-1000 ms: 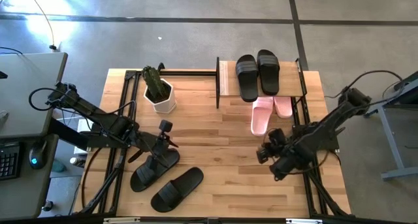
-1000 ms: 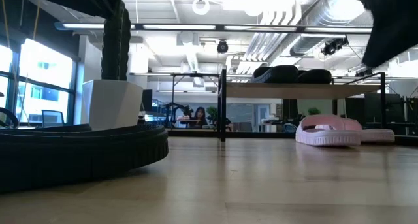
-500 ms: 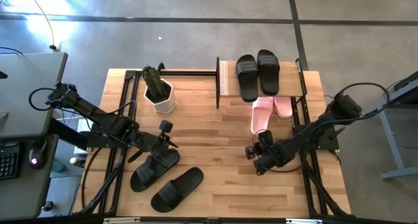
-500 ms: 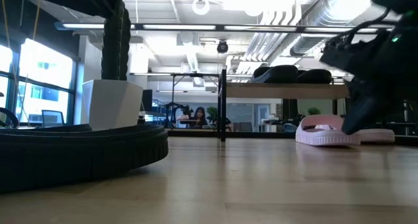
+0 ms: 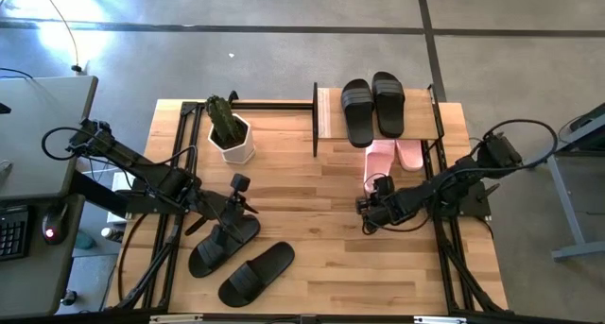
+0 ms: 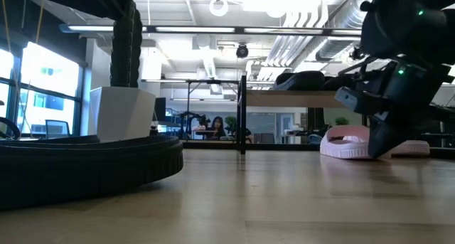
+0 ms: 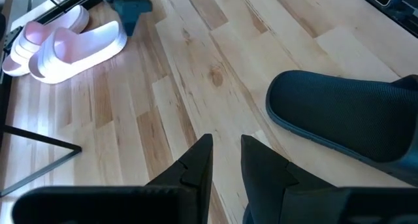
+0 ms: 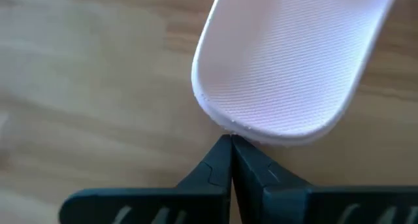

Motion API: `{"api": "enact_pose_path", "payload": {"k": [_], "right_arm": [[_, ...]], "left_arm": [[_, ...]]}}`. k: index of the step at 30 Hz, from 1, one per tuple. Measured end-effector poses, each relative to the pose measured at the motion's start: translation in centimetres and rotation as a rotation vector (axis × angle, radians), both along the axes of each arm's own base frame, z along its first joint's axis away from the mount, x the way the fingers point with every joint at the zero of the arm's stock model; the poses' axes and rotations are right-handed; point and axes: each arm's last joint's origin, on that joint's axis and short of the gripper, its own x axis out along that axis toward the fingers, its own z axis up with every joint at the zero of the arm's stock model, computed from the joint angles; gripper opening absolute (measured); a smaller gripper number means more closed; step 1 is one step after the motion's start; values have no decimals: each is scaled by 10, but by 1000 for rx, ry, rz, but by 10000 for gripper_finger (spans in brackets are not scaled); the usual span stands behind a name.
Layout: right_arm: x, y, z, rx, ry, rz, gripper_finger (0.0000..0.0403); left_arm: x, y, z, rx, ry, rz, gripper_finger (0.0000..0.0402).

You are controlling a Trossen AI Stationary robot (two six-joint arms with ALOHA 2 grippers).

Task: Pick and place slides into the shelf
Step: Put the pink slipper under the shelf

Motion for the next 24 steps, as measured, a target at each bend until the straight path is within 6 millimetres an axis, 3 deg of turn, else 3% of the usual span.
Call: {"api": "enact_pose_path", "payload": {"k": [24], "right_arm": [[-3, -52, 1, -90, 112, -220, 0]], "left_arm": [[0, 0, 0, 6, 4, -3, 67]]}}
